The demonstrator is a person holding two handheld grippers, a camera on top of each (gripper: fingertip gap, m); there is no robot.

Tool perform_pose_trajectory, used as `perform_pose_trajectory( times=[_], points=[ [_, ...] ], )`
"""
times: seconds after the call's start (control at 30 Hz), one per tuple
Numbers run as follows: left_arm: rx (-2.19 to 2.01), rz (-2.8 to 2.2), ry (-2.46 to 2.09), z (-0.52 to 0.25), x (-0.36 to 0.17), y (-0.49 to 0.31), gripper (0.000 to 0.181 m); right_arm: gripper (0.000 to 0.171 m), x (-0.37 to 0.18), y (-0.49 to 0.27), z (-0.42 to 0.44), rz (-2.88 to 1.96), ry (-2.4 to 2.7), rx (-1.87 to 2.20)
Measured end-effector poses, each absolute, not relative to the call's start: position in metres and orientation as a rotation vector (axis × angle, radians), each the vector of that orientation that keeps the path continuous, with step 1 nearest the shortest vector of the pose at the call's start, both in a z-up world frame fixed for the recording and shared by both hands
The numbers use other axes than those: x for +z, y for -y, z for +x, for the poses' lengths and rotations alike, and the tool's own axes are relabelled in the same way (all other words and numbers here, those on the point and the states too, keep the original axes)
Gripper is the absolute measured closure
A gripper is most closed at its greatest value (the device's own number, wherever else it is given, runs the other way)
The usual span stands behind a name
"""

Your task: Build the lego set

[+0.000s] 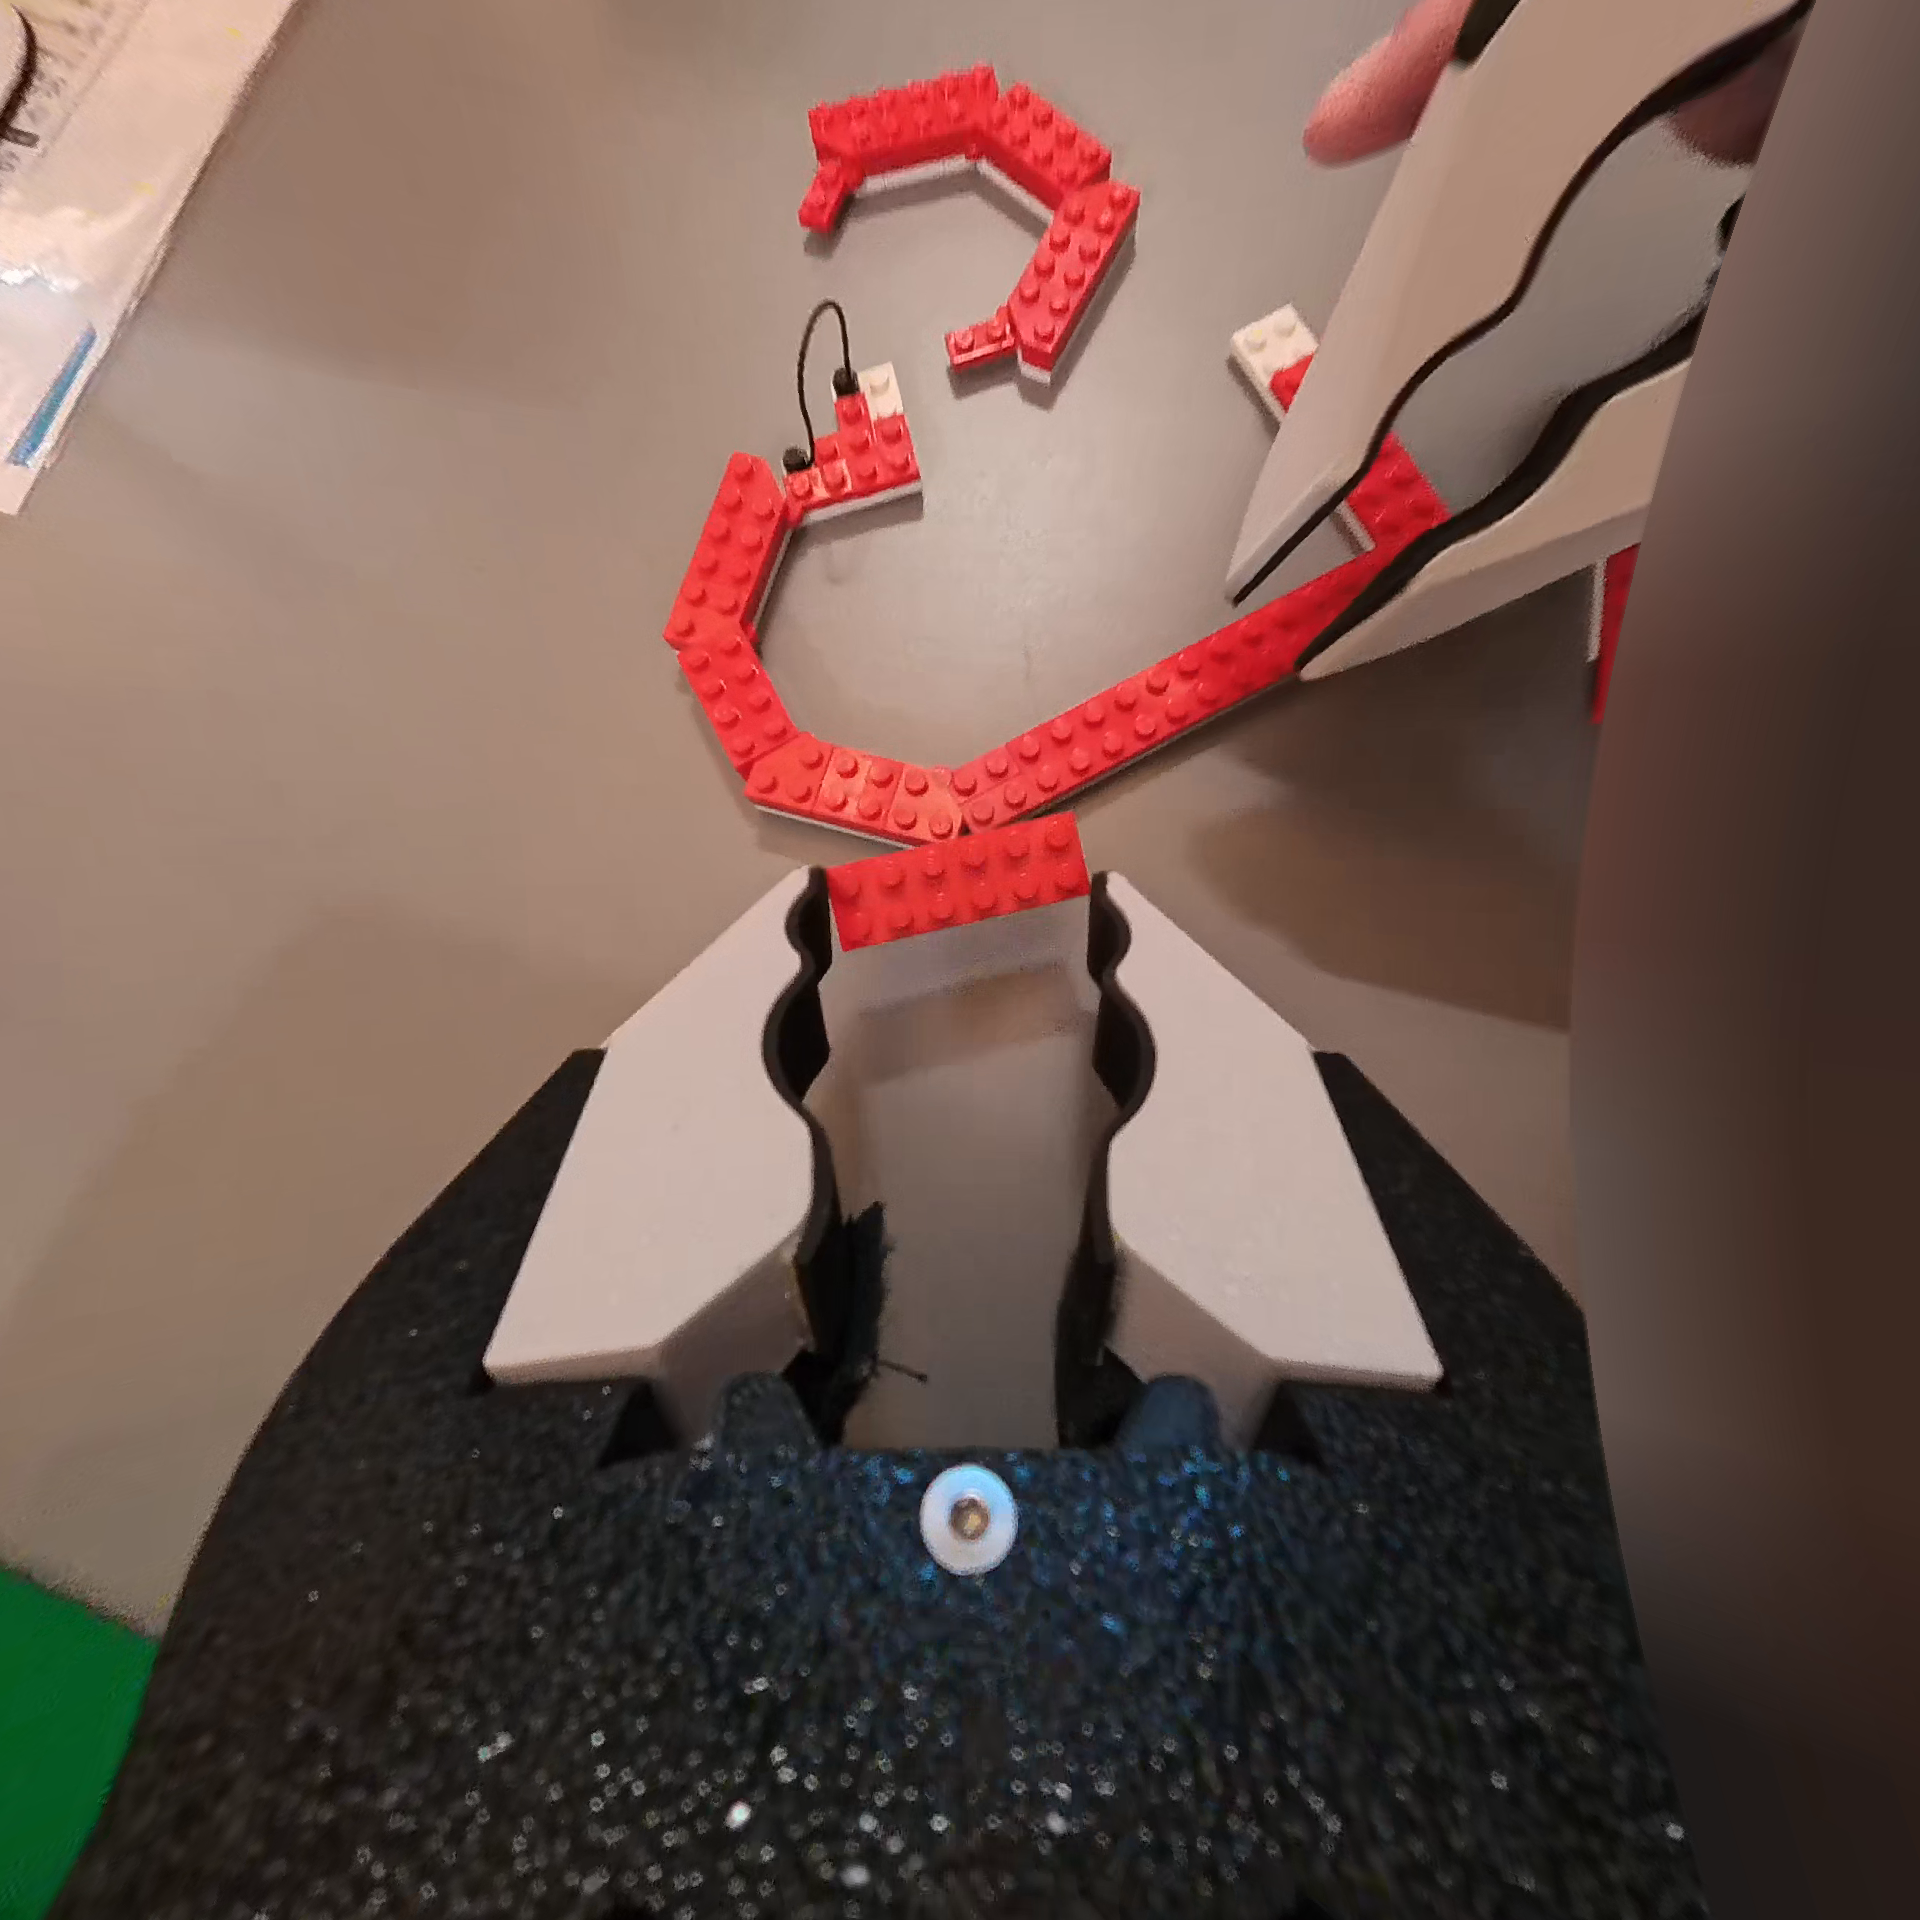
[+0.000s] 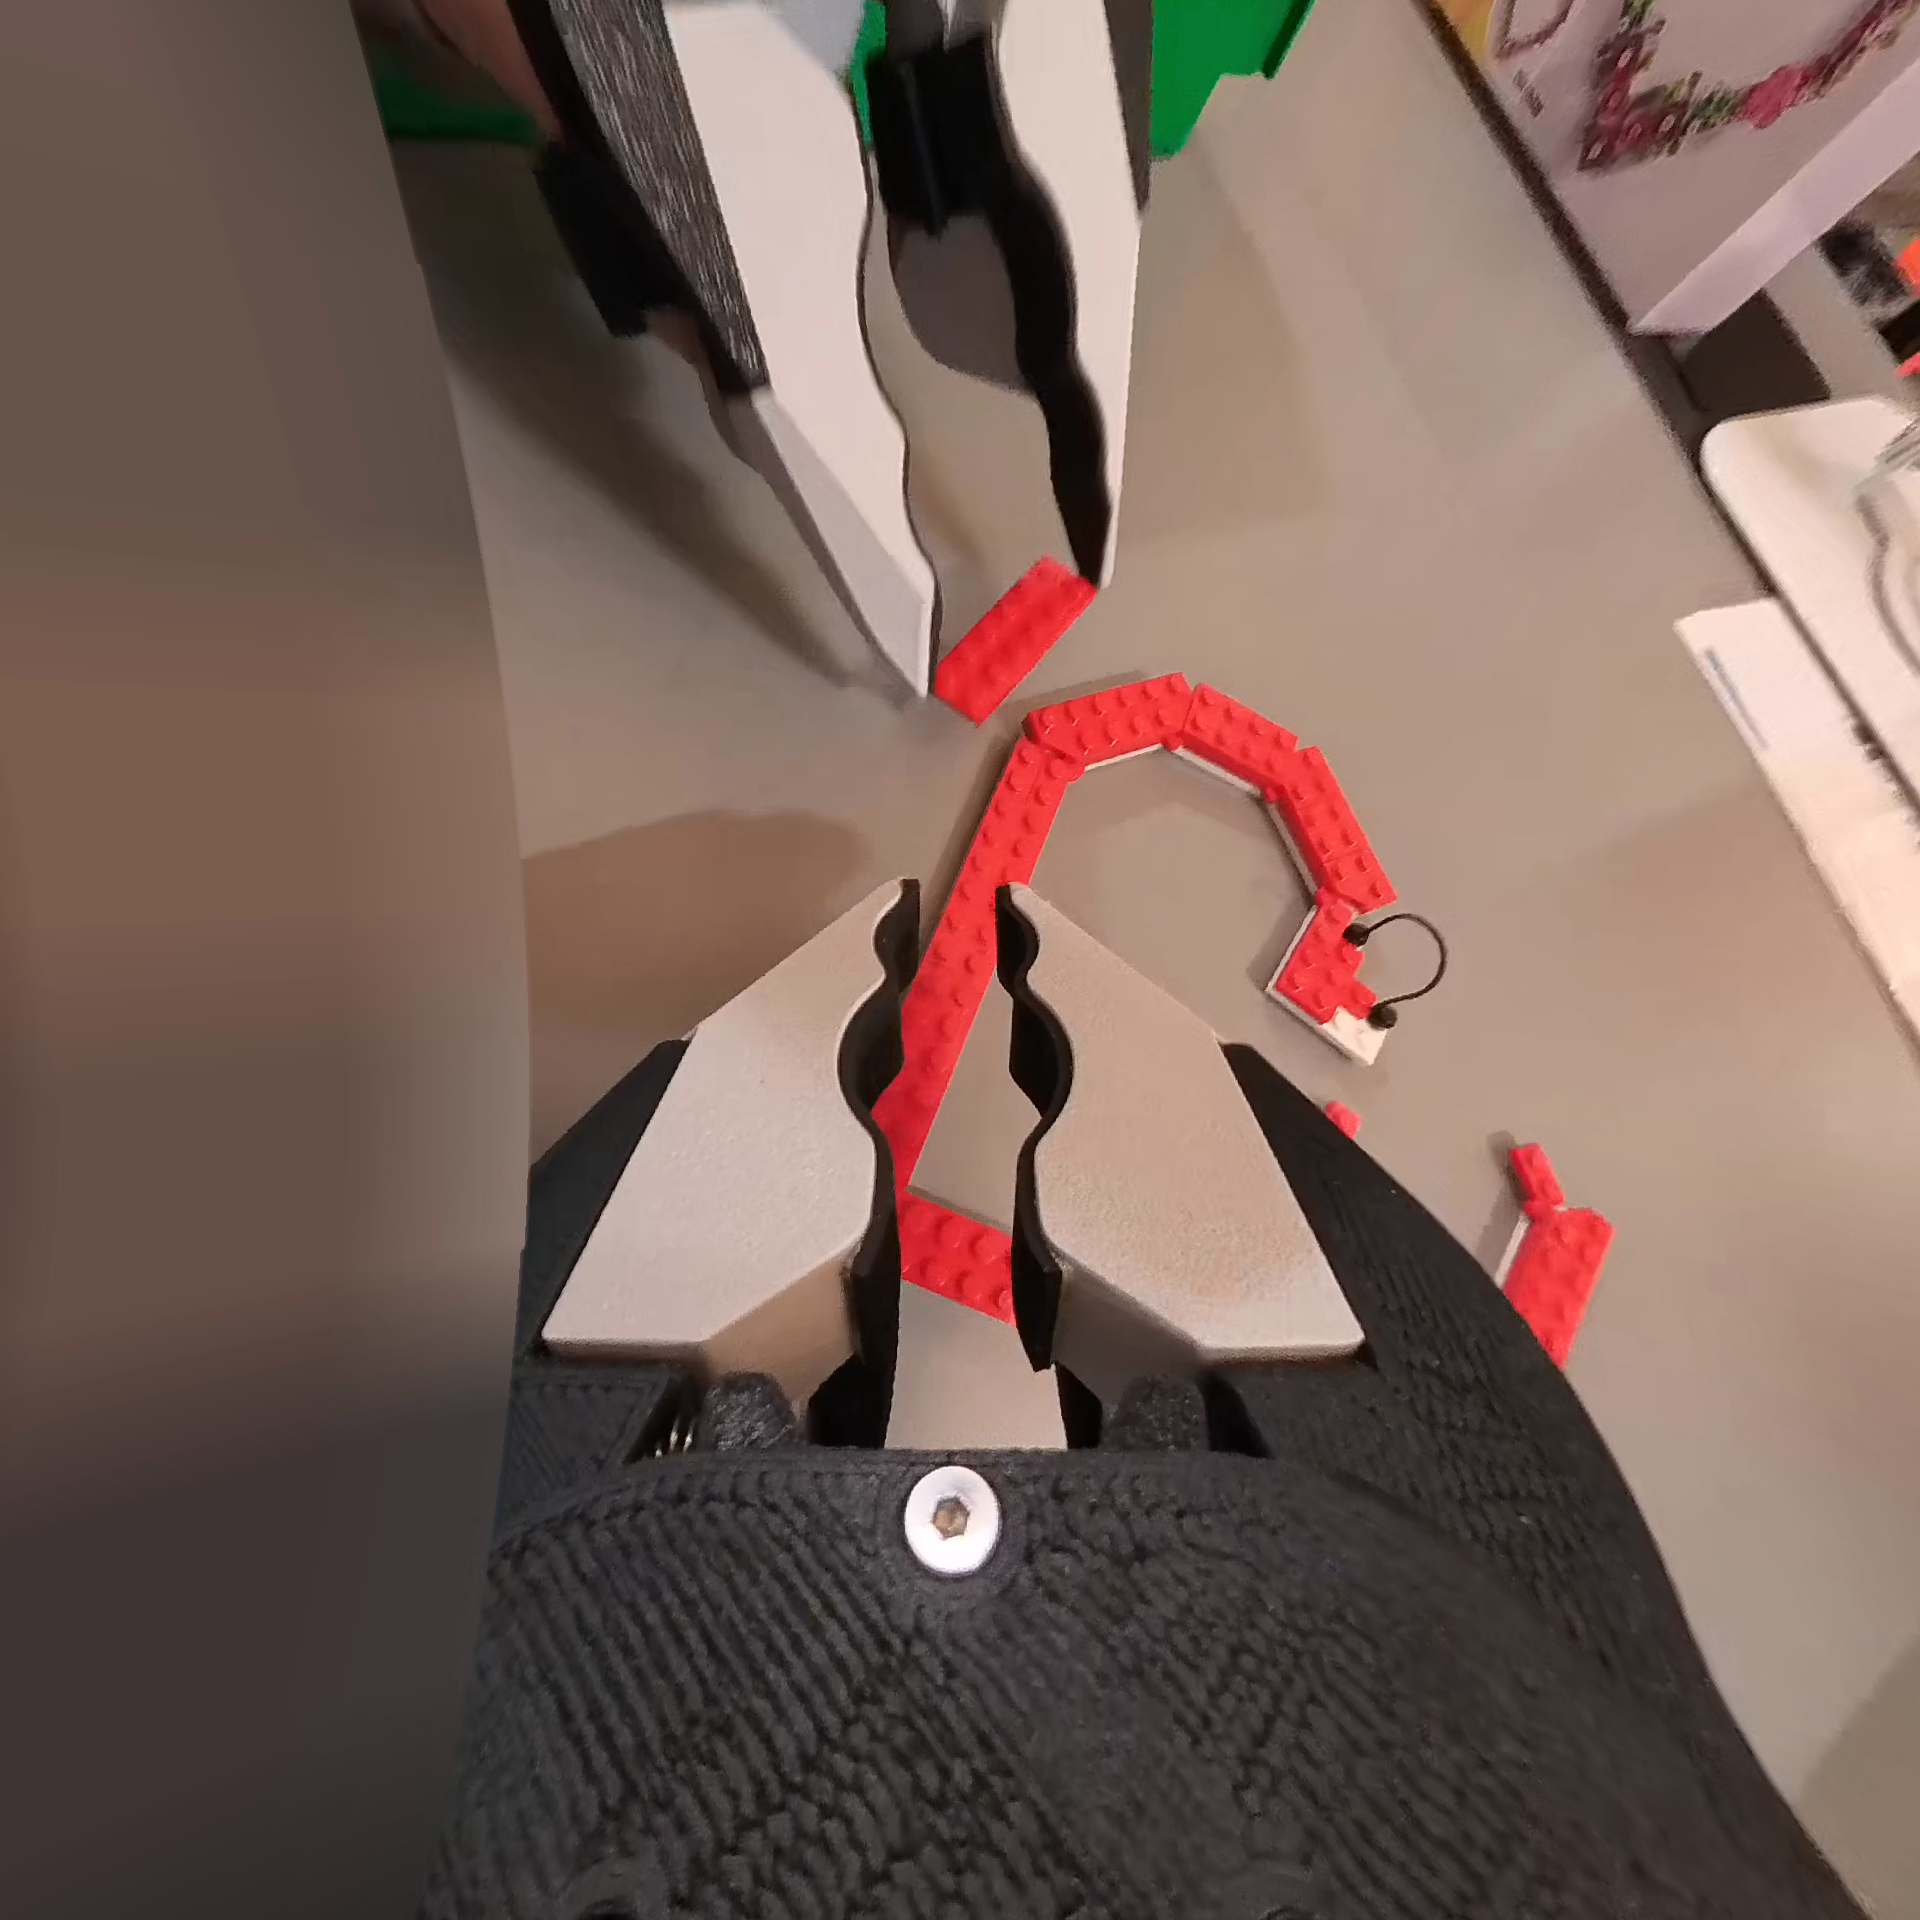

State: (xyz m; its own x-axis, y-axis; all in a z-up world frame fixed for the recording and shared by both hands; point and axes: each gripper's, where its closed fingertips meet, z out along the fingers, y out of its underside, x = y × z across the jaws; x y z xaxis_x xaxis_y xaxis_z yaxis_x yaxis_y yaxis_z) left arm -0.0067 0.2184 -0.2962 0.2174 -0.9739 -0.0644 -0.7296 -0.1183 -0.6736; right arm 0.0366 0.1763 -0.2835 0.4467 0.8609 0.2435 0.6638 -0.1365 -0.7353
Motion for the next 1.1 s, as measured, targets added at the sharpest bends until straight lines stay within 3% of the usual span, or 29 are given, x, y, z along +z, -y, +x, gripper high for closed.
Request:
perform_pose_trajectory(
  times=[0.57, 1.1],
  points=[
    [-0.610, -1.864, -1.542, 0.022, -0.285, -0.236, 0.133, 0.158, -0.277, -0.174, 0.039, -1.860, 1.289, 0.286],
    [-0.621, -1.995, -1.262, 0.072, -0.298, -0.332, 0.133, 0.159, -0.274, -0.176, 0.043, -1.858, 1.271, 0.285]
  ],
)
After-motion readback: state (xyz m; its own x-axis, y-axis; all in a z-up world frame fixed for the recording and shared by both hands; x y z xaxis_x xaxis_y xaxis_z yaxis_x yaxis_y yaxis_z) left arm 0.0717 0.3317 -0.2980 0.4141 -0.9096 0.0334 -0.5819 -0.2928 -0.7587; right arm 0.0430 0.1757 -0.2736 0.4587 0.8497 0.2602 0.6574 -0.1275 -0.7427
